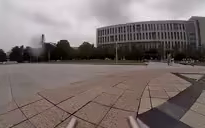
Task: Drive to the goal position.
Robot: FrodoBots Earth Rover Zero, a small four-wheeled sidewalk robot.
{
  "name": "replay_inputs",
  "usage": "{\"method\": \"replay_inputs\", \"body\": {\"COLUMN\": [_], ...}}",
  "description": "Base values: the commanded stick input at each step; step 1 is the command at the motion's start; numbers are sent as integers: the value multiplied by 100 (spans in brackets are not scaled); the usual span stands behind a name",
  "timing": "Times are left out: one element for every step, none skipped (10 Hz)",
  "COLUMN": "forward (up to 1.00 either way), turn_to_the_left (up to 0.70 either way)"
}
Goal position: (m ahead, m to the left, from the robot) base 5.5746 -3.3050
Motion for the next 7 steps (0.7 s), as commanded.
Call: {"method": "replay_inputs", "body": {"forward": [0, 0, 46, 72, 75, 77, 78], "turn_to_the_left": [0, 0, 0, 0, 0, 0, 0]}}
